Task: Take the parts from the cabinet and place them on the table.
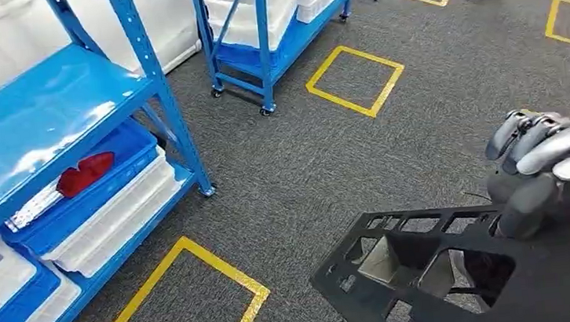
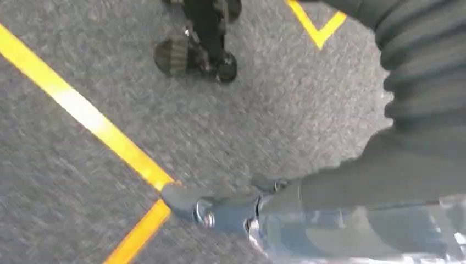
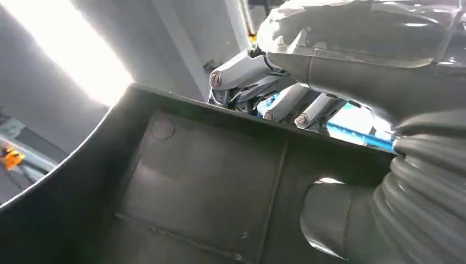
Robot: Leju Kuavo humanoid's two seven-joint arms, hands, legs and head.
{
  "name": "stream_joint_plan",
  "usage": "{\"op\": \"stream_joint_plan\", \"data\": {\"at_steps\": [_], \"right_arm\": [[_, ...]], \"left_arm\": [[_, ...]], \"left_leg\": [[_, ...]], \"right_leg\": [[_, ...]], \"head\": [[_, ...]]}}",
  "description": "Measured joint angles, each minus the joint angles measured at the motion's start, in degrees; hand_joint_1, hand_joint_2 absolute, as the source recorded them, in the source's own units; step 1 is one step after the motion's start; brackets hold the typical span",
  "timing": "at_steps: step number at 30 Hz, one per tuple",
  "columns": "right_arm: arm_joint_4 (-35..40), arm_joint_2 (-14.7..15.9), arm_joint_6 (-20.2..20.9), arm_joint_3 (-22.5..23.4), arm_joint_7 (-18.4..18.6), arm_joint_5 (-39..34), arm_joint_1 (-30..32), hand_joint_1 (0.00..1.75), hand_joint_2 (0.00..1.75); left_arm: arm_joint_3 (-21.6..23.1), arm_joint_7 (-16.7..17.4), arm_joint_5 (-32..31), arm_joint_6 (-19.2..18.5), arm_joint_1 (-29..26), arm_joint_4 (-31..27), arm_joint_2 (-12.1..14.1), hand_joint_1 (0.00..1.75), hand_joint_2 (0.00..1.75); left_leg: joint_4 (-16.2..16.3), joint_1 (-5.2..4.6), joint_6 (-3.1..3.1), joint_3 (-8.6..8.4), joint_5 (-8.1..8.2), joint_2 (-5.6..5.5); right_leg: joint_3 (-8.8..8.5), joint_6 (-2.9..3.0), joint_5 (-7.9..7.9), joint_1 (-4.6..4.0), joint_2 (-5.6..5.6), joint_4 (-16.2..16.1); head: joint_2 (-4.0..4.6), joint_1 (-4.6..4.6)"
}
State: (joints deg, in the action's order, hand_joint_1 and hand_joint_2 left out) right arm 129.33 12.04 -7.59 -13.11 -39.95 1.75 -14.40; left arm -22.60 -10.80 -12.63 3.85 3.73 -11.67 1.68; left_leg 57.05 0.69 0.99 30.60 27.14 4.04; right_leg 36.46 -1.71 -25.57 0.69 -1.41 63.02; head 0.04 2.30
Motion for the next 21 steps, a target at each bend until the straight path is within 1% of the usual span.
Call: {"op": "stream_joint_plan", "data": {"at_steps": [1, 2, 3, 5, 6, 7, 8, 9, 10, 11, 12, 13, 14, 15, 16, 17, 18, 19, 20, 21], "right_arm": [[-0.04, 0.04, 0.70, -0.07, 0.02, -0.09, -0.78, 1.75, 1.75], [-0.20, 0.04, 1.40, -0.13, 0.04, -0.13, -1.56, 1.75, 1.75], [-0.28, 0.04, 2.00, -0.22, 0.04, -0.13, -2.19, 1.75, 1.75], [-0.79, 0.04, 2.78, -0.31, 0.07, -0.13, -2.95, 1.75, 1.75], [-1.01, 0.04, 3.04, -0.42, 0.07, -0.11, -3.37, 1.75, 1.75], [-1.18, 0.00, 3.22, -0.57, 0.07, -0.02, -3.88, 1.75, 1.75], [-1.40, 0.00, 3.33, -0.68, 0.09, 0.06, -4.39, 1.75, 1.75], [-1.71, -0.02, 3.46, -0.79, 0.09, 0.26, -4.73, 1.75, 1.75], [-1.97, -0.13, 3.44, -1.03, 0.13, 0.52, -4.89, 1.75, 1.75], [-2.25, -0.26, 3.41, -1.29, 0.46, 1.14, -5.12, 1.75, 1.75], [-2.43, -0.39, 3.33, -1.58, 0.92, 1.95, -5.28, 1.75, 1.75], [-2.54, -0.46, 3.22, -1.86, 1.16, 2.56, -5.29, 1.75, 1.75], [-2.62, -0.48, 3.06, -2.10, 1.27, 2.86, -5.27, 1.75, 1.75], [-2.75, -0.55, 2.93, -2.27, 1.31, 3.27, -5.27, 1.75, 1.75], [-2.84, -0.59, 2.71, -2.47, 1.31, 3.43, -5.25, 1.75, 1.75], [-2.99, -0.70, 2.58, -2.69, 1.29, 3.49, -5.25, 1.75, 1.75], [-3.12, -0.81, 2.54, -2.93, 1.27, 3.54, -5.14, 1.75, 1.75], [-3.28, -0.94, 2.52, -3.06, 1.22, 3.56, -4.96, 1.75, 1.75], [-3.41, -1.05, 2.52, -3.21, 1.18, 3.58, -4.68, 1.75, 1.75], [-3.50, -1.09, 2.52, -3.41, 1.18, 3.58, -4.55, 1.75, 1.75]], "left_arm": [[0.00, -0.15, 0.07, -0.06, 0.03, 0.00, -0.11, 0.00, 1.75], [-0.02, -0.24, 0.20, -0.06, -0.08, 0.00, -0.26, 0.00, 1.75], [-0.02, -0.24, 0.31, -0.06, -0.16, 0.00, -0.35, 0.00, 1.75], [-0.02, 0.02, 0.33, 0.07, -0.22, 0.00, -0.72, 0.00, 1.75], [-0.02, 0.20, 0.33, 0.24, -0.24, 0.00, -0.96, 0.00, 1.75], [-0.02, 0.42, 0.31, 0.29, -0.24, 0.02, -1.11, 0.00, 1.75], [-0.02, 0.70, 0.24, 0.37, -0.34, 0.02, -1.27, 0.00, 1.75], [-0.04, 1.20, 0.20, 0.48, -0.53, 0.02, -1.31, 0.00, 1.75], [-0.04, 1.75, 0.07, 0.59, -0.83, 0.02, -1.40, 0.00, 1.75], [-0.04, 2.47, -0.02, 0.83, -1.11, 0.04, -1.53, 0.00, 1.75], [-0.04, 3.30, -0.02, 1.01, -1.32, 0.04, -1.68, 0.00, 1.75], [-0.07, 3.87, -0.02, 1.14, -1.45, 0.04, -1.86, 0.00, 1.75], [-0.09, 4.22, -0.02, 1.25, -1.44, 0.04, -2.05, 0.00, 1.75], [-0.09, 4.35, 0.00, 1.31, -1.39, 0.04, -2.21, 0.00, 1.75], [-0.11, 4.37, 0.04, 1.49, -1.46, 0.04, -2.32, 0.00, 1.75], [-0.15, 4.42, 0.15, 1.66, -1.59, 0.07, -2.45, 0.00, 1.75], [-0.17, 4.42, 0.15, 2.05, -1.59, 0.07, -2.58, 0.00, 1.75], [-0.20, 4.39, 0.15, 2.19, -1.54, 0.07, -2.75, 0.00, 1.75], [-0.20, 4.39, 0.15, 2.23, -1.41, 0.07, -2.84, 0.00, 1.75], [-0.22, 4.39, 0.15, 2.23, -1.38, 0.07, -3.03, 0.00, 1.75]], "left_leg": [[0.02, -0.15, -0.21, -0.25, 0.14, 0.52], [0.14, -0.63, -0.59, -0.22, 0.41, 1.02], [0.11, -0.59, -0.81, -0.28, 0.41, 1.44], [-0.13, -0.60, -1.39, -0.66, 0.48, 2.72], [-0.08, -0.69, -1.80, -0.78, 0.78, 3.02], [0.83, -0.25, -2.19, -0.54, 1.58, 0.10], [3.06, -0.14, -2.34, 0.48, 3.20, -1.89], [7.60, -0.08, -2.44, 2.59, 5.69, -2.77], [12.23, -0.08, -2.56, 4.84, 7.69, -3.10], [15.86, -0.08, -2.67, 6.68, 8.78, -3.32], [17.14, -0.07, -2.66, 7.45, 8.46, -3.40], [15.85, -0.04, -2.63, 7.03, 6.85, -3.42], [12.22, 0.01, -2.56, 5.56, 4.24, -3.52], [7.20, 0.14, -2.45, 3.42, 1.31, -4.38], [2.42, 0.45, -2.27, 1.53, -0.72, -7.53], [1.36, 0.49, -2.05, 1.02, 0.17, -8.85], [1.10, 0.44, -1.86, 0.78, 0.23, -8.45], [1.06, 0.30, -1.68, 0.92, 0.17, -7.93], [1.07, 0.03, -1.35, 0.91, 0.16, -7.37], [0.54, 0.40, -0.83, 0.73, -0.19, -6.69]], "right_leg": [[-2.44, 0.50, 0.47, -0.33, -2.86, -4.33], [-2.53, 1.16, 0.14, -0.90, -3.61, -4.87], [-2.32, 1.51, 0.27, -0.88, -2.50, -4.82], [-2.08, 2.03, 0.30, -1.05, -1.26, -4.84], [-2.36, 2.56, 0.68, -0.53, -0.52, -5.40], [-2.45, 2.78, 0.87, -0.34, -0.17, -5.68], [-2.41, 2.93, 0.91, -0.26, 0.29, -5.69], [-2.30, 3.29, 0.98, -0.32, 0.87, -5.68], [-2.21, 3.39, 1.00, -0.40, 1.58, -5.67], [-2.15, 3.42, 1.02, -0.45, 2.36, -5.64], [-2.17, 3.41, 1.03, -0.46, 3.17, -5.60], [-2.22, 3.40, 1.03, -0.44, 3.90, -5.52], [-2.24, 3.35, 1.04, -0.42, 4.64, -5.40], [-2.26, 3.16, 0.96, -0.40, 5.38, -5.22], [-2.08, 2.92, 0.85, -0.31, 5.95, -4.98], [-1.78, 2.54, 0.86, -0.68, 6.53, -4.60], [-1.33, 2.17, 1.08, -0.41, 7.42, -4.54], [-1.08, 1.82, 1.30, -0.21, 7.80, -4.60], [-1.01, 1.39, 1.52, 0.03, 8.47, -4.82], [-0.93, 0.91, 1.67, -0.24, 9.16, -4.85]], "head": [[0.02, 0.00], [0.00, 0.00], [0.02, 0.00], [0.00, 0.00], [0.00, 0.02], [0.02, 0.00], [0.00, 0.02], [0.02, 0.00], [0.02, 0.02], [0.02, 0.02], [0.02, 0.02], [0.02, 0.02], [0.00, 0.02], [0.02, 0.02], [0.02, 0.00], [0.02, 0.02], [0.00, 0.02], [0.02, 0.00], [0.02, 0.00], [0.00, 0.02]]}}
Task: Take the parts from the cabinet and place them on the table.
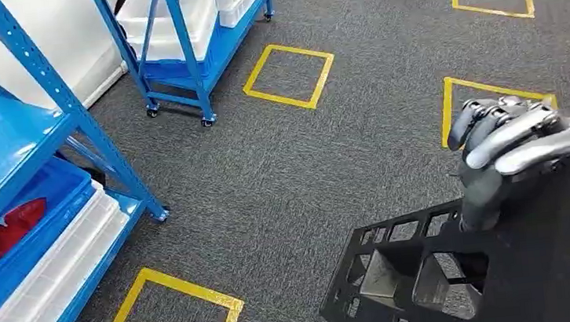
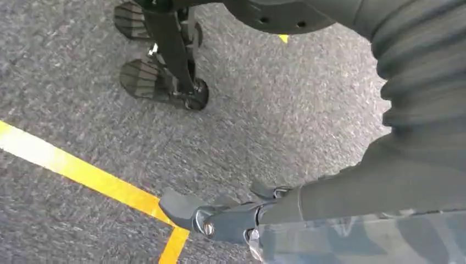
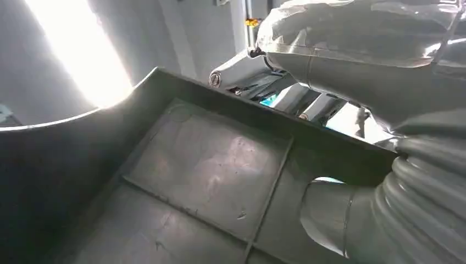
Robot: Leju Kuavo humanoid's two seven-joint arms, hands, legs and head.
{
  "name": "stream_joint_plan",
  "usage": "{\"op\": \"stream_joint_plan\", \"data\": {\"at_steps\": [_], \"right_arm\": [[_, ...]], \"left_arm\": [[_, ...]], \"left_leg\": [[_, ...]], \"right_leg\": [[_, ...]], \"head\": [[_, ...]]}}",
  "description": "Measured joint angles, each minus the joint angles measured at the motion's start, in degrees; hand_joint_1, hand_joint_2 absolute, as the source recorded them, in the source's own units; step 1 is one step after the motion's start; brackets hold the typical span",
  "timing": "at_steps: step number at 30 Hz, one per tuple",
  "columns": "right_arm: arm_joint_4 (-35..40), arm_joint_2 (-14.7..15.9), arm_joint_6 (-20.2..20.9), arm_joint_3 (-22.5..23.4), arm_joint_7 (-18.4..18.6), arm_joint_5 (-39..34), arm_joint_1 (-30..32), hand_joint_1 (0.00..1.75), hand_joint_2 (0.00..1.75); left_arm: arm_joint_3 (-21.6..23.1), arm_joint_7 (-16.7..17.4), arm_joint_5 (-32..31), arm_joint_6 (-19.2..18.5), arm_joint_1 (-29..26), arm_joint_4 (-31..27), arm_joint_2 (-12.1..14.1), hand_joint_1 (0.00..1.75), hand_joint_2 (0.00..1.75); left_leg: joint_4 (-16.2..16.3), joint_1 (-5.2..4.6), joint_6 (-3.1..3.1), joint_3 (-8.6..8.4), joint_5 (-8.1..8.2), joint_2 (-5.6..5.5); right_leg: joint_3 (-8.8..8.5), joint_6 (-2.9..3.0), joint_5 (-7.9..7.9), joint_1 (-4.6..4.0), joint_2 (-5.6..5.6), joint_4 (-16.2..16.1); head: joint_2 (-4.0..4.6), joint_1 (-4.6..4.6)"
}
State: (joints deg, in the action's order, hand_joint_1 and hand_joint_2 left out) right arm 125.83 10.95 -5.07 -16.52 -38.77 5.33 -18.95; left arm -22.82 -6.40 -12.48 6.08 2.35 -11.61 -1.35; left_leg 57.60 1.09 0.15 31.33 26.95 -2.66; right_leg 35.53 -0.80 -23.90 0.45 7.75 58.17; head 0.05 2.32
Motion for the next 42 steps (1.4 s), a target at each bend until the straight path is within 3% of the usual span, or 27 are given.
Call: {"op": "stream_joint_plan", "data": {"at_steps": [2, 3, 5, 6, 7, 9, 10, 11, 15, 16, 17, 18, 20, 21, 22, 24, 25, 26, 27, 31, 33, 35, 37, 38, 40, 41, 42], "right_arm": [[-0.13, -0.11, 0.13, -0.22, -0.07, 0.02, -0.06, 1.75, 1.75], [-0.26, -0.17, 0.28, -0.30, -0.11, 0.02, -0.10, 1.75, 1.75], [-0.65, -0.33, 0.96, -0.46, -0.13, -0.22, -0.12, 1.75, 1.75], [-0.87, -0.33, 1.25, -0.46, -0.17, -0.55, -0.24, 1.75, 1.75], [-1.11, -0.33, 1.44, -0.39, -0.28, -1.13, -0.50, 1.75, 1.75], [-1.46, -0.31, 2.19, -0.13, -0.33, -1.77, -1.81, 1.75, 1.75], [-1.60, -0.33, 2.54, 0.02, -0.07, -1.88, -2.81, 1.75, 1.75], [-1.75, -0.33, 2.86, 0.09, 0.53, -1.88, -4.15, 1.75, 1.75], [-2.43, -0.46, 3.37, 0.04, 3.35, -1.70, -7.03, 1.75, 1.75], [-2.56, -0.52, 3.37, 0.04, 3.83, -1.68, -7.43, 1.75, 1.75], [-2.77, -0.63, 3.28, 0.04, 4.20, -1.70, -8.16, 1.75, 1.75], [-2.97, -0.72, 3.26, 0.04, 4.41, -1.77, -8.61, 1.75, 1.75], [-3.50, -0.72, 2.95, 0.33, 4.41, -2.40, -8.52, 1.75, 1.75], [-3.72, -0.66, 2.86, 0.87, 4.18, -2.92, -8.26, 1.75, 1.75], [-3.85, -0.46, 2.80, 1.56, 3.78, -3.54, -8.01, 1.75, 1.75], [-4.00, 0.51, 2.78, 3.37, 3.28, -4.72, -7.63, 1.75, 1.75], [-4.02, 1.13, 2.65, 4.52, 3.13, -5.29, -7.38, 1.75, 1.75], [-4.02, 1.72, 2.32, 5.55, 2.98, -5.81, -6.86, 1.75, 1.75], [-4.02, 2.39, 1.97, 6.47, 2.66, -6.34, -6.20, 1.75, 1.75], [-3.52, 6.01, 0.72, 9.96, -0.04, -8.39, -1.30, 1.75, 1.75], [-3.32, 7.10, 0.68, 10.65, -0.79, -8.35, -0.13, 1.75, 1.75], [-3.30, 7.10, 0.63, 10.45, -0.96, -7.06, 0.94, 1.75, 1.75], [-3.45, 7.04, 0.59, 9.99, -1.03, -5.86, 1.46, 1.75, 1.75], [-3.52, 7.02, 0.61, 9.59, -1.05, -5.44, 1.39, 1.75, 1.75], [-3.50, 6.80, 0.72, 8.78, -1.09, -4.63, 1.11, 1.75, 1.75], [-3.45, 6.54, 0.72, 8.18, -1.09, -3.74, 0.90, 1.75, 1.75], [-3.37, 6.12, 0.70, 7.54, -1.09, -2.95, 0.90, 1.75, 1.75]], "left_arm": [[-0.04, -0.24, 0.15, 0.00, 0.25, 0.00, -0.24, 0.00, 1.75], [-0.07, -0.41, 0.22, -0.07, 0.18, 0.00, -0.33, 0.00, 1.75], [-0.18, -0.96, 0.31, -0.17, -0.03, 0.00, -0.42, 0.00, 1.75], [-0.28, -1.29, 0.42, -0.26, -0.04, 0.00, -0.55, 0.00, 1.75], [-0.39, -1.57, 0.48, -0.26, 0.03, 0.00, -0.68, 0.00, 1.75], [-0.53, -1.68, 0.88, -0.24, 0.28, 0.00, -0.98, 0.00, 1.75], [-0.68, -1.68, 1.07, -0.15, 0.35, 0.00, -1.18, 0.00, 1.75], [-0.96, -1.66, 1.29, -0.04, 0.33, 0.00, -1.23, 0.00, 1.75], [-1.86, -1.33, 1.84, 0.72, 0.54, 0.00, -1.51, 0.00, 1.75], [-1.97, -1.09, 1.95, 1.07, 0.67, 0.00, -1.56, 0.00, 1.75], [-2.14, -0.94, 1.84, 1.38, 0.67, 0.00, -1.56, 0.00, 1.75], [-2.34, -0.66, 1.62, 1.62, 0.58, 0.00, -1.69, 0.00, 1.75], [-2.45, -0.31, 0.78, 1.88, 0.37, 0.00, -1.77, 0.00, 1.75], [-2.45, -0.22, 0.30, 1.95, 0.08, 0.00, -1.88, 0.00, 1.75], [-2.45, -0.20, -0.11, 1.95, -0.13, 0.00, -2.01, 0.00, 1.75], [-2.40, -0.48, -0.96, 1.68, -0.19, 0.00, -2.17, 0.00, 1.75], [-2.25, -0.70, -1.51, 1.27, -0.14, 0.00, -2.17, 0.00, 1.75], [-2.14, -0.79, -1.90, 0.75, -0.24, 0.00, -2.15, 0.00, 1.75], [-2.03, -0.87, -2.16, 0.46, -0.33, 0.00, -2.15, 0.00, 1.75], [-1.58, -1.31, -2.27, -0.33, 0.09, 0.00, -2.17, 0.00, 1.75], [-1.60, -1.42, -1.97, -0.26, 0.05, 0.00, -2.04, 0.00, 1.75], [-1.62, -1.40, -1.57, -0.09, -0.23, 0.00, -2.04, 0.00, 1.75], [-1.73, -1.27, -1.31, 0.13, -0.26, 0.00, -2.06, 0.00, 1.75], [-1.79, -1.25, -0.94, 0.28, -0.19, 0.00, -2.08, 0.00, 1.75], [-1.99, -1.22, -0.39, 0.70, -0.04, 0.00, -2.15, 0.00, 1.75], [-2.27, -1.25, -0.13, 0.83, -0.03, 0.00, -2.23, 0.00, 1.75], [-2.62, -1.22, 0.15, 0.94, -0.04, 0.00, -2.26, 0.00, 1.75]], "left_leg": [[-0.43, 0.04, 0.92, -0.15, -0.35, 1.57], [-0.43, -0.06, 1.04, -0.12, -0.35, 2.20], [-0.41, -0.27, 1.19, -0.06, -0.25, 3.69], [-0.41, -0.32, 1.19, -0.05, -0.24, 4.55], [-0.40, -0.33, 1.13, -0.06, -0.20, 5.31], [-0.39, -0.33, 0.89, -0.24, -0.04, 6.63], [-0.36, -0.39, 0.69, -0.42, 0.09, 7.14], [-0.30, -0.75, 0.37, -0.49, 0.30, 7.72], [-0.22, -1.04, -0.85, -0.87, 0.79, 10.12], [0.19, -0.67, -1.31, -0.67, 1.27, 9.27], [2.09, -0.53, -1.50, 0.00, 2.81, 6.14], [5.74, -0.50, -1.55, 1.67, 5.03, 4.55], [15.35, -0.49, -1.67, 6.30, 9.15, 3.38], [18.06, -0.49, -1.64, 7.74, 9.51, 3.27], [18.00, -0.49, -1.54, 7.97, 8.47, 3.24], [10.47, -0.45, -1.17, 4.99, 3.19, 2.76], [5.25, -0.43, -0.91, 2.76, 0.37, 1.46], [1.97, -0.29, -0.61, 1.50, -0.34, -1.72], [0.68, -0.05, -0.54, 0.95, 0.09, -2.19], [-0.16, -0.02, 0.70, 0.26, -0.29, 0.25], [-0.54, -0.19, 1.36, -0.06, -0.38, 1.76], [-0.50, -0.55, 1.56, -0.09, -0.20, 3.45], [-0.43, -0.74, 1.56, -0.12, 0.03, 5.13], [-0.42, -0.76, 1.48, -0.26, 0.20, 5.88], [-0.37, -0.75, 1.07, -0.80, 0.63, 7.08], [-0.35, -0.82, 0.79, -1.17, 0.92, 7.68], [-0.24, -1.30, 0.39, -1.23, 1.18, 8.03]], "right_leg": [[1.46, -0.16, -2.30, -0.17, -4.84, 3.00], [3.33, -0.32, -4.49, -0.09, -6.14, 6.97], [7.55, -0.60, -8.01, 0.15, -7.06, 15.74], [8.68, -0.68, -8.21, 0.32, -7.16, 18.06], [8.13, -0.72, -7.07, 0.41, -7.28, 17.09], [3.39, -0.51, -2.82, 0.40, -8.21, 8.48], [0.40, -0.26, -1.02, 0.25, -9.99, 3.31], [-1.02, 0.01, -1.68, -0.34, -12.88, 0.26], [-0.45, 1.48, -1.26, -0.67, -9.86, 0.17], [-0.75, 1.99, -0.92, -0.16, -9.24, -0.25], [-0.71, 2.24, -0.88, -0.16, -8.73, -0.31], [-0.66, 2.52, -0.80, -0.17, -8.27, -0.30], [-0.62, 2.68, -0.84, -0.29, -6.86, -0.27], [-0.62, 2.68, -0.84, -0.34, -6.07, -0.22], [-0.66, 2.68, -0.84, -0.34, -5.22, -0.16], [-0.70, 2.57, -0.91, -0.30, -3.54, 0.08], [-0.73, 2.41, -1.01, -0.25, -2.79, 0.27], [-0.59, 2.16, -1.10, -0.12, -2.30, 0.38], [-0.33, 1.72, -1.14, -0.42, -1.70, 0.81], [-0.15, 0.09, -0.76, -0.05, 0.22, 0.13], [1.75, -0.27, -3.56, -0.23, -5.21, 4.18], [6.47, -0.73, -7.82, 0.16, -7.05, 13.53], [8.66, -1.00, -8.18, 0.50, -7.35, 17.61], [7.61, -1.05, -6.51, 0.59, -7.54, 15.51], [2.08, -0.95, -1.64, 0.64, -8.96, 5.42], [-0.40, -0.76, -1.11, 0.53, -11.23, 0.57], [-0.61, -0.13, -1.36, -0.08, -12.12, 0.30]], "head": [[0.02, -0.02], [0.02, -0.02], [0.02, -0.02], [0.02, -0.02], [0.02, -0.02], [0.02, -0.02], [0.02, -0.02], [0.02, -0.02], [0.02, 0.00], [0.00, 0.00], [0.02, -0.02], [0.02, 0.00], [0.02, 0.00], [0.02, 0.00], [0.02, 0.00], [0.02, 0.00], [0.02, 0.00], [0.02, 0.00], [0.02, 0.00], [0.00, 0.00], [0.02, -0.02], [0.02, 0.00], [0.02, 0.00], [0.02, 0.00], [0.02, 0.00], [0.02, 0.00], [0.02, 0.00]]}}
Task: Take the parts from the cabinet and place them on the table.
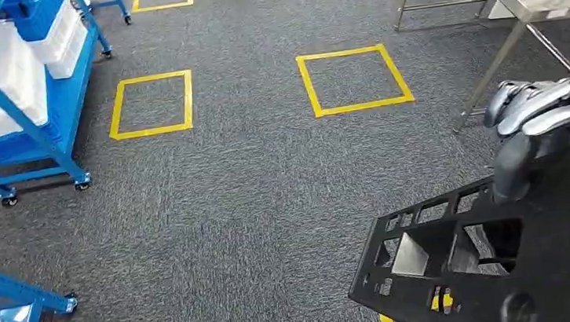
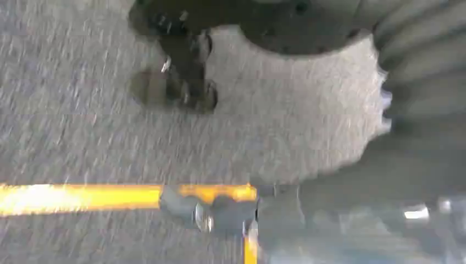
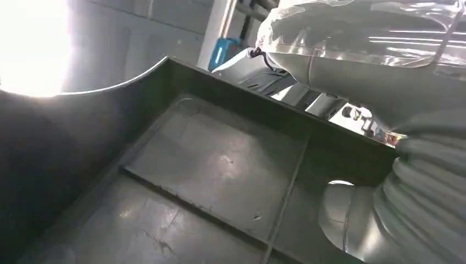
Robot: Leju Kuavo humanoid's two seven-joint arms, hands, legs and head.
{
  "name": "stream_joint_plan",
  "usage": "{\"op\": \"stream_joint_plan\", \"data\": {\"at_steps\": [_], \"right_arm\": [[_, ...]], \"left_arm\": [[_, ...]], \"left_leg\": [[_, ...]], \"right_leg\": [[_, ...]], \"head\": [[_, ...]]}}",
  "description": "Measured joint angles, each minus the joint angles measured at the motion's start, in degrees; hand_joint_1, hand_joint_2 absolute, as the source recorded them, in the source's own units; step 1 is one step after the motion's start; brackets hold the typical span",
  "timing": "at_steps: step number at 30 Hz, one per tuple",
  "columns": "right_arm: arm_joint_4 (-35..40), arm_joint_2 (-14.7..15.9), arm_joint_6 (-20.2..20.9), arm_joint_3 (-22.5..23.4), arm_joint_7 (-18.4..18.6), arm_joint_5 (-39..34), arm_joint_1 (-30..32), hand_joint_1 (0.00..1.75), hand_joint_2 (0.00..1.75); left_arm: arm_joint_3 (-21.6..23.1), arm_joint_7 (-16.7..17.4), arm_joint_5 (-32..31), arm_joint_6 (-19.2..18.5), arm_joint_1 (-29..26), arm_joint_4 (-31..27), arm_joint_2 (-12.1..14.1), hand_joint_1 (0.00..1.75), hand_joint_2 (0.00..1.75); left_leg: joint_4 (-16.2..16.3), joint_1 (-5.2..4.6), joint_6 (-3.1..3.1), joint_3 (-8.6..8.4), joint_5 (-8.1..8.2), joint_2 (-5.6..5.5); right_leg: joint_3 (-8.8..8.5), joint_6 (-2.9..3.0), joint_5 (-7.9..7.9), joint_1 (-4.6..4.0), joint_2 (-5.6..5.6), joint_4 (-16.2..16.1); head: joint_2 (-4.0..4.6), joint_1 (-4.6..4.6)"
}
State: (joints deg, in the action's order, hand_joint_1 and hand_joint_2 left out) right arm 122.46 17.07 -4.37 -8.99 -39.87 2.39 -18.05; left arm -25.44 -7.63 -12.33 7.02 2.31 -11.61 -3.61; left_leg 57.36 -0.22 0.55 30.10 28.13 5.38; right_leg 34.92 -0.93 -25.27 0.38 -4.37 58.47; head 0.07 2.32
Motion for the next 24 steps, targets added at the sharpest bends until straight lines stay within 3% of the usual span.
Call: {"op": "stream_joint_plan", "data": {"at_steps": [3, 4, 5, 6, 7, 9, 10, 11, 13, 14, 15, 17, 19, 20, 21, 22, 24], "right_arm": [[0.59, -0.85, -0.44, -1.73, -0.04, 1.86, 0.55, 1.75, 1.75], [1.00, -1.00, -0.76, -2.18, -0.07, 2.38, 0.75, 1.75, 1.75], [1.47, -1.33, -1.07, -2.49, -0.09, 2.99, 1.05, 1.75, 1.75], [1.81, -1.59, -1.29, -2.88, -0.15, 3.34, 1.04, 1.75, 1.75], [2.05, -1.88, -1.48, -3.36, -0.15, 3.80, 1.20, 1.75, 1.75], [2.27, -2.43, -1.53, -3.84, -0.15, 4.39, 1.81, 1.75, 1.75], [2.40, -2.67, -1.55, -3.91, -0.15, 4.65, 2.08, 1.75, 1.75], [2.54, -2.95, -1.55, -4.08, -0.13, 4.85, 2.19, 1.75, 1.75], [2.82, -3.23, -1.51, -4.22, -0.11, 4.98, 2.20, 1.75, 1.75], [2.97, -3.39, -1.46, -4.22, -0.11, 4.98, 2.22, 1.75, 1.75], [2.97, -3.56, -1.31, -4.22, -0.17, 4.98, 2.22, 1.75, 1.75], [2.97, -3.67, -0.96, -4.22, -0.15, 4.80, 2.37, 1.75, 1.75], [2.97, -3.76, -0.50, -4.24, -0.15, 4.45, 2.55, 1.75, 1.75], [2.97, -3.76, -0.41, -4.22, -0.13, 4.19, 2.69, 1.75, 1.75], [2.97, -3.76, -0.16, -4.19, -0.15, 3.78, 2.45, 1.75, 1.75], [2.97, -3.82, 0.09, -4.22, -0.09, 3.62, 2.30, 1.75, 1.75], [2.93, -4.08, 0.79, -4.22, -0.09, 3.50, 2.35, 1.75, 1.75]], "left_arm": [[-0.46, 0.20, 0.09, -0.26, 0.21, 0.00, -0.04, 0.00, 1.75], [-0.57, 0.22, 0.09, -0.39, 0.32, -0.02, -0.07, 0.00, 1.75], [-0.59, 0.11, 0.00, -0.70, 0.37, -0.02, -0.09, 0.00, 1.75], [-0.61, -0.04, -0.02, -1.07, 0.32, -0.02, -0.09, 0.00, 1.75], [-0.63, -0.15, -0.19, -1.20, 0.27, -0.02, -0.11, 0.00, 1.75], [-0.63, -0.68, -0.48, -1.27, 0.03, -0.02, -0.15, 0.00, 1.75], [-0.63, -0.90, -0.57, -1.29, -0.04, -0.02, -0.15, 0.00, 1.75], [-0.63, -1.07, -0.85, -1.33, -0.02, -0.02, -0.15, 0.00, 1.75], [-0.63, -1.33, -1.01, -1.62, 0.13, -0.02, -0.13, 0.00, 1.75], [-0.65, -1.33, -1.03, -1.71, 0.12, -0.02, -0.09, 0.00, 1.75], [-0.72, -1.33, -1.03, -1.75, 0.07, -0.02, 0.02, 0.00, 1.75], [-0.76, -1.33, -1.03, -1.75, 0.30, -0.02, 0.02, 0.00, 1.75], [-0.87, -1.09, -1.03, -1.71, 0.54, -0.02, 0.02, 0.00, 1.75], [-0.94, -0.96, -1.03, -1.62, 0.71, -0.02, 0.04, 0.00, 1.75], [-1.05, -0.90, -1.03, -1.42, 0.71, -0.02, 0.04, 0.00, 1.75], [-1.16, -0.81, -1.03, -1.14, 0.64, -0.02, 0.02, 0.00, 1.75], [-1.53, -0.35, -1.16, -0.94, 0.40, -0.02, 0.04, 0.00, 1.75]], "left_leg": [[-0.31, 0.09, -0.84, -0.56, 0.22, 1.40], [-0.34, 0.18, -1.26, -0.86, 0.50, 1.84], [0.48, 0.50, -1.66, -0.66, 1.27, -1.04], [3.24, 0.66, -1.65, 0.54, 3.21, -3.36], [7.83, 0.69, -1.72, 2.65, 5.68, -4.29], [16.85, 0.69, -1.84, 7.16, 8.96, -4.79], [18.53, 0.69, -1.77, 8.31, 8.72, -4.80], [17.11, 0.68, -1.64, 8.00, 6.90, -4.83], [8.16, 0.71, -1.19, 4.44, 1.14, -5.79], [3.34, 0.78, -0.94, 2.46, -1.33, -7.71], [1.37, 0.91, -0.82, 1.76, -0.68, -10.33], [0.75, 0.75, -0.77, 1.63, -0.69, -9.37], [0.38, 0.64, -0.11, 1.26, -1.04, -8.15], [-0.25, 1.02, 0.44, 1.04, -1.52, -7.18], [-0.52, 0.87, 0.71, 0.94, -1.64, -6.65], [-0.52, 0.70, 0.96, 1.00, -1.63, -5.90], [-0.49, 0.47, 1.03, 1.05, -1.56, -4.30]], "right_leg": [[0.31, 0.85, -0.19, -0.39, 2.04, 0.15], [0.08, 1.34, 0.00, -0.14, 2.79, -0.31], [-0.26, 1.65, 0.20, 0.18, 3.25, -0.63], [-0.28, 2.01, 0.21, 0.27, 3.74, -0.66], [-0.27, 2.23, 0.20, 0.26, 4.32, -0.66], [-0.24, 2.45, 0.19, 0.00, 5.83, -0.63], [-0.26, 2.46, 0.19, -0.07, 6.66, -0.60], [-0.33, 2.45, 0.19, -0.10, 7.59, -0.54], [-0.48, 2.36, 0.13, -0.10, 9.28, -0.29], [-0.50, 2.20, 0.03, -0.04, 9.95, -0.16], [-0.22, 1.85, 0.02, -0.29, 10.60, 0.08], [0.37, 1.09, 0.36, 0.21, 11.85, 0.10], [0.48, 0.17, 0.79, 0.26, 13.28, -0.36], [0.60, 0.21, 0.36, 0.38, 11.62, 0.35], [1.59, 0.00, -1.10, -0.05, 7.89, 2.18], [3.48, -0.31, -3.44, 0.02, 5.97, 6.08], [7.95, -0.74, -7.17, 0.37, 4.99, 15.26]], "head": [[-0.02, 0.00], [-0.02, 0.00], [0.00, 0.00], [-0.02, 0.00], [0.00, 0.00], [-0.02, 0.02], [-0.02, 0.00], [0.00, 0.00], [-0.02, 0.00], [0.00, 0.00], [0.00, 0.00], [0.00, 0.00], [0.00, 0.00], [0.00, 0.00], [0.00, -0.04], [0.00, 0.00], [-0.02, -0.02]]}}
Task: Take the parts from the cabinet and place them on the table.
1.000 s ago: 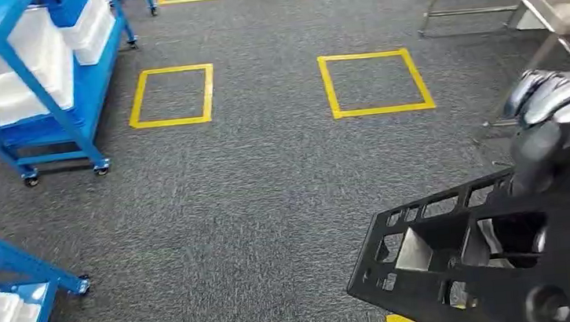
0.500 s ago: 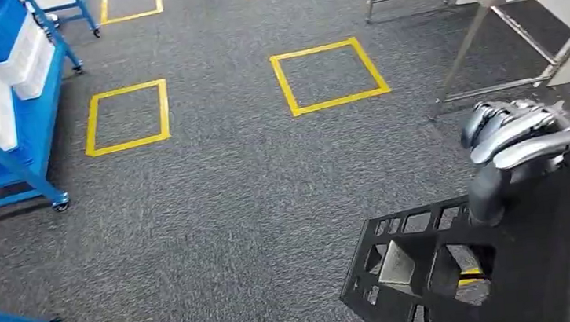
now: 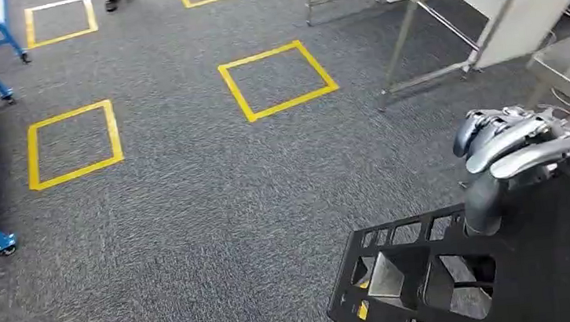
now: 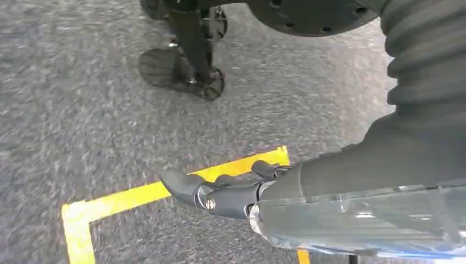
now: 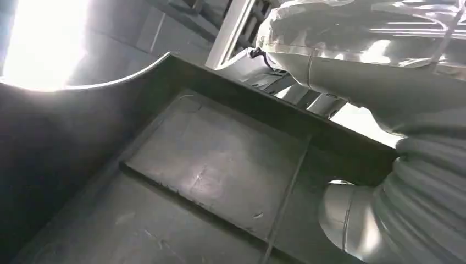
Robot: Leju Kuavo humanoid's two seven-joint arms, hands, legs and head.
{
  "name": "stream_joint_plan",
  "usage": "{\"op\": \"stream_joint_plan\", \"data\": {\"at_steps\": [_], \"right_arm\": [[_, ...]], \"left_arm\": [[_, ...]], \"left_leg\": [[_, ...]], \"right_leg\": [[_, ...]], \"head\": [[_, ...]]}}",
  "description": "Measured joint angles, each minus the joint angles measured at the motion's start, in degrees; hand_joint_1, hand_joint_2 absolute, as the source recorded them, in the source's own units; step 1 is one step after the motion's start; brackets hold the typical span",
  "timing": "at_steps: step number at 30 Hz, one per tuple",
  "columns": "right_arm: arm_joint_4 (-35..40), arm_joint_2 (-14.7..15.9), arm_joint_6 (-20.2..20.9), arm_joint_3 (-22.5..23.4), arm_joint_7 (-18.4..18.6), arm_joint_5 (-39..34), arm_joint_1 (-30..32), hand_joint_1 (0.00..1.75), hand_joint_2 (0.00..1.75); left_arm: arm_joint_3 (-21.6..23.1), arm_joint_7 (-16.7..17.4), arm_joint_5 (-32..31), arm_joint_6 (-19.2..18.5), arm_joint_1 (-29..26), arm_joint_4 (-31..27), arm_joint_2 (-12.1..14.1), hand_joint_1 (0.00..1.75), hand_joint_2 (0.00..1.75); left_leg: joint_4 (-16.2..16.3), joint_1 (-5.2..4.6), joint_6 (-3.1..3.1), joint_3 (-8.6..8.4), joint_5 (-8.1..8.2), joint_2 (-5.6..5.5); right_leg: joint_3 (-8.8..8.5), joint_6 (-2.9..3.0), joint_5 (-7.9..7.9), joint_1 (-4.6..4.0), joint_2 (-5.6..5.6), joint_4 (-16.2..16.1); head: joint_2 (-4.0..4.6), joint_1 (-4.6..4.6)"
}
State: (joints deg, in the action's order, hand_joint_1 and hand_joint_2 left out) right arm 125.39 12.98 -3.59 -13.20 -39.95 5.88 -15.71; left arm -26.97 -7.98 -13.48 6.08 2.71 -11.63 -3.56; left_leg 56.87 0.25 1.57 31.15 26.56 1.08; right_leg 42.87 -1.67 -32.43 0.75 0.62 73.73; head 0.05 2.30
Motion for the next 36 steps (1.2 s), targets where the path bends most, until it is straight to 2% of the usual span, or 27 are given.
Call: {"op": "stream_joint_plan", "data": {"at_steps": [1, 2, 4, 5, 6, 7, 10, 11, 12, 13, 15, 16, 17, 18, 20, 21, 22, 25, 26, 27, 28, 29, 31, 32, 33, 35, 36], "right_arm": [[-0.02, -0.13, 0.13, 0.00, 0.00, -0.07, 0.00, 1.75, 1.75], [-0.05, -0.22, 0.20, 0.00, 0.00, -0.07, 0.01, 1.75, 1.75], [-0.05, -0.28, 0.42, 0.00, 0.00, -0.09, -0.03, 1.75, 1.75], [-0.02, -0.28, 0.48, 0.00, 0.00, -0.09, -0.12, 1.75, 1.75], [-0.05, -0.33, 0.48, 0.02, 0.00, -0.11, -0.26, 1.75, 1.75], [-0.07, -0.48, 0.55, 0.02, 0.00, -0.18, -0.34, 1.75, 1.75], [-0.40, -0.61, 0.61, 0.02, 0.04, -0.33, -1.02, 1.75, 1.75], [-0.44, -0.68, 0.61, 0.02, 0.20, -0.33, -1.28, 1.75, 1.75], [-0.48, -0.90, 0.57, 0.04, 0.63, -0.33, -1.80, 1.75, 1.75], [-0.59, -0.96, 0.57, 0.04, 0.94, -0.29, -2.36, 1.75, 1.75], [-0.81, -1.33, 0.50, 0.02, 1.51, -0.31, -2.69, 1.75, 1.75], [-0.96, -1.42, 0.46, 0.02, 1.64, -0.31, -2.67, 1.75, 1.75], [-1.09, -1.47, 0.44, 0.02, 1.64, -0.31, -2.69, 1.75, 1.75], [-1.27, -1.49, 0.37, 0.02, 1.64, -0.31, -2.70, 1.75, 1.75], [-1.69, -1.53, 0.37, 0.02, 1.58, -0.35, -2.73, 1.75, 1.75], [-1.93, -1.53, 0.37, 0.02, 1.38, -0.51, -2.78, 1.75, 1.75], [-2.30, -1.53, 0.29, 0.02, 1.18, -0.70, -2.99, 1.75, 1.75], [-3.04, -1.53, -0.26, 0.00, 0.66, -0.88, -3.02, 1.75, 1.75], [-3.08, -1.53, -0.35, 0.00, 0.66, -0.90, -3.08, 1.75, 1.75], [-3.22, -1.53, -0.44, 0.02, 0.61, -0.90, -2.98, 1.75, 1.75], [-3.35, -1.53, -0.57, 0.04, 0.52, -0.90, -3.22, 1.75, 1.75], [-3.48, -1.53, -0.59, 0.04, 0.48, -0.92, -3.24, 1.75, 1.75], [-3.91, -1.53, -1.02, 0.00, 0.37, -0.98, -2.93, 1.75, 1.75], [-4.11, -1.53, -1.31, 0.02, 0.31, -1.07, -2.83, 1.75, 1.75], [-4.26, -1.53, -1.46, 0.00, 0.24, -1.14, -2.76, 1.75, 1.75], [-4.39, -1.51, -1.53, 0.02, 0.15, -1.53, -2.74, 1.75, 1.75], [-4.39, -1.47, -1.51, 0.00, 0.13, -1.82, -2.78, 1.75, 1.75]], "left_arm": [[-0.09, 0.13, -0.02, 0.09, -0.02, 0.00, 0.00, 0.00, 1.75], [-0.11, 0.26, -0.04, 0.09, -0.14, 0.00, 0.00, 0.00, 1.75], [-0.11, 0.39, -0.07, 0.07, -0.05, 0.00, -0.04, 0.00, 1.75], [-0.11, 0.39, -0.09, 0.07, 0.00, 0.00, -0.07, 0.00, 1.75], [-0.11, 0.42, -0.24, 0.07, 0.01, 0.00, -0.04, 0.00, 1.75], [-0.15, 0.44, -0.40, -0.02, 0.01, 0.00, -0.02, 0.00, 1.75], [-0.15, 0.63, -0.72, -0.39, 0.12, 0.00, 0.04, 0.00, 1.75], [-0.15, 0.55, -0.96, -0.56, 0.29, -0.02, 0.04, 0.00, 1.75], [-0.13, 0.37, -1.12, -0.79, 0.45, -0.02, 0.20, 0.00, 1.75], [-0.13, 0.31, -1.27, -0.92, 0.42, -0.02, 0.20, 0.00, 1.75], [-0.11, 0.42, -1.75, -1.05, 0.26, 0.00, 0.28, 0.00, 1.75], [-0.13, 0.61, -1.90, -0.83, 0.14, 0.00, 0.31, 0.00, 1.75], [-0.13, 0.70, -2.01, -0.74, 0.02, 0.00, 0.39, 0.00, 1.75], [-0.13, 0.81, -2.10, -0.65, -0.01, 0.00, 0.48, 0.00, 1.75], [-0.13, 0.92, -2.10, -0.54, 0.05, -0.02, 0.61, 0.00, 1.75], [-0.13, 0.92, -2.06, -0.41, 0.01, -0.02, 0.68, 0.00, 1.75], [-0.17, 0.92, -1.92, -0.39, -0.09, 0.00, 0.77, 0.00, 1.75], [-0.20, 0.92, -1.84, -0.24, 0.19, 0.00, 0.81, 0.00, 1.75], [-0.20, 0.92, -1.84, -0.22, 0.28, 0.00, 0.81, 0.00, 1.75], [-0.20, 0.92, -1.84, -0.20, 0.46, 0.00, 0.85, 0.00, 1.75], [-0.24, 0.92, -1.84, -0.17, 0.42, 0.00, 0.87, 0.00, 1.75], [-0.28, 0.92, -1.84, -0.15, 0.30, 0.00, 0.87, 0.00, 1.75], [-0.48, 0.83, -1.84, 0.26, 0.04, 0.00, 0.92, 0.00, 1.75], [-0.57, 0.72, -1.82, 0.37, -0.05, 0.00, 0.94, 0.00, 1.75], [-0.66, 0.55, -1.64, 0.53, -0.04, 0.00, 0.94, 0.00, 1.75], [-1.50, -0.04, -0.68, 1.03, 0.16, 0.00, 1.01, 0.00, 1.75], [-1.92, -0.39, -0.17, 1.36, 0.22, 0.00, 1.12, 0.00, 1.75]], "left_leg": [[0.05, -0.06, 0.02, 0.04, 0.06, 0.85], [0.05, -0.09, -0.05, 0.01, 0.12, 1.61], [0.12, -0.08, -0.27, -0.10, 0.36, 3.01], [0.18, -0.09, -0.46, -0.26, 0.53, 3.61], [0.31, -0.50, -0.84, -0.32, 0.81, 4.11], [0.45, -0.64, -1.19, -0.43, 1.06, 4.50], [0.11, -0.55, -2.07, -0.99, 1.30, 6.21], [0.43, -0.40, -2.56, -0.85, 1.77, 5.94], [2.07, -0.09, -2.81, -0.51, 3.03, 2.71], [5.59, -0.05, -2.84, 1.06, 5.24, 0.96], [15.32, -0.02, -2.93, 5.72, 9.64, -0.38], [18.70, -0.02, -2.96, 7.54, 10.21, -0.51], [18.93, -0.02, -2.87, 7.97, 9.29, -0.53], [16.34, -0.02, -2.68, 7.11, 7.10, -0.60], [6.46, 0.01, -2.26, 3.00, 1.27, -2.06], [2.36, 0.13, -2.00, 1.48, -0.02, -4.72], [1.14, 0.49, -1.93, 0.99, 0.59, -6.52], [1.18, -0.10, -1.21, 0.78, 0.48, -4.64], [0.44, 0.37, -0.72, 0.59, 0.04, -3.89], [-0.04, 0.41, -0.38, 0.32, -0.31, -2.97], [-0.32, 0.32, -0.10, 0.27, -0.38, -2.32], [-0.31, 0.15, 0.01, 0.32, -0.36, -1.57], [-0.26, -0.13, 0.20, 0.34, -0.19, 0.16], [-0.23, -0.17, 0.17, 0.32, -0.12, 1.01], [-0.20, -0.18, 0.11, 0.28, 0.00, 1.77], [-0.15, -0.17, -0.18, -0.04, 0.33, 3.16], [-0.12, -0.30, -0.44, -0.36, 0.55, 3.73]], "right_leg": [[1.15, -0.14, -0.32, 0.14, -0.07, 2.26], [0.93, -0.24, 0.53, 0.22, -0.18, 1.82], [-3.51, -0.24, 4.91, 0.23, -1.15, -6.49], [-6.79, -0.14, 7.02, 0.21, -2.72, -12.23], [-8.26, 0.32, 6.42, -0.30, -5.11, -15.44], [-8.26, 0.89, 6.92, -0.40, -4.45, -15.57], [-7.98, 1.74, 6.79, -0.73, -2.39, -15.39], [-8.31, 2.31, 7.20, -0.05, -1.61, -15.90], [-8.38, 2.51, 7.24, -0.07, -1.23, -16.00], [-8.36, 2.82, 7.29, -0.07, -0.78, -15.97], [-8.31, 3.08, 7.27, -0.28, 0.56, -15.94], [-8.31, 3.10, 7.26, -0.40, 1.36, -15.91], [-8.35, 3.10, 7.26, -0.45, 2.21, -15.86], [-8.41, 3.09, 7.25, -0.46, 3.08, -15.77], [-8.57, 2.90, 7.13, -0.42, 4.64, -15.54], [-8.50, 2.74, 7.04, -0.32, 5.23, -15.43], [-8.14, 2.35, 7.00, -0.61, 5.90, -15.03], [-7.68, 1.01, 7.63, 0.12, 8.00, -15.63], [-7.58, 0.64, 7.79, -0.25, 8.57, -15.79], [-7.21, 0.71, 6.97, -0.22, 6.06, -14.80], [-5.84, 0.53, 4.97, -0.50, 2.86, -11.99], [-3.69, 0.29, 2.60, -0.44, 1.12, -7.46], [0.47, -0.10, -0.49, -0.11, -0.01, 1.03], [0.99, -0.19, -0.21, 0.03, -0.12, 1.95], [0.18, -0.26, 1.21, 0.09, -0.31, 0.28], [-5.31, -0.14, 6.10, 0.07, -1.66, -9.86], [-8.28, 0.16, 7.55, -0.15, -4.50, -15.02]], "head": [[0.02, 0.00], [0.02, 0.00], [0.02, 0.00], [0.02, 0.00], [0.02, 0.00], [0.02, 0.02], [0.00, 0.02], [0.00, 0.02], [0.02, 0.00], [0.02, 0.02], [0.02, 0.02], [0.02, 0.02], [0.02, 0.02], [0.02, 0.02], [0.02, 0.02], [0.02, 0.02], [0.02, 0.02], [0.02, 0.00], [0.02, 0.02], [0.00, 0.02], [0.02, 0.00], [0.02, 0.00], [0.02, 0.02], [0.02, 0.00], [0.02, 0.00], [0.00, 0.00], [0.02, 0.00]]}}
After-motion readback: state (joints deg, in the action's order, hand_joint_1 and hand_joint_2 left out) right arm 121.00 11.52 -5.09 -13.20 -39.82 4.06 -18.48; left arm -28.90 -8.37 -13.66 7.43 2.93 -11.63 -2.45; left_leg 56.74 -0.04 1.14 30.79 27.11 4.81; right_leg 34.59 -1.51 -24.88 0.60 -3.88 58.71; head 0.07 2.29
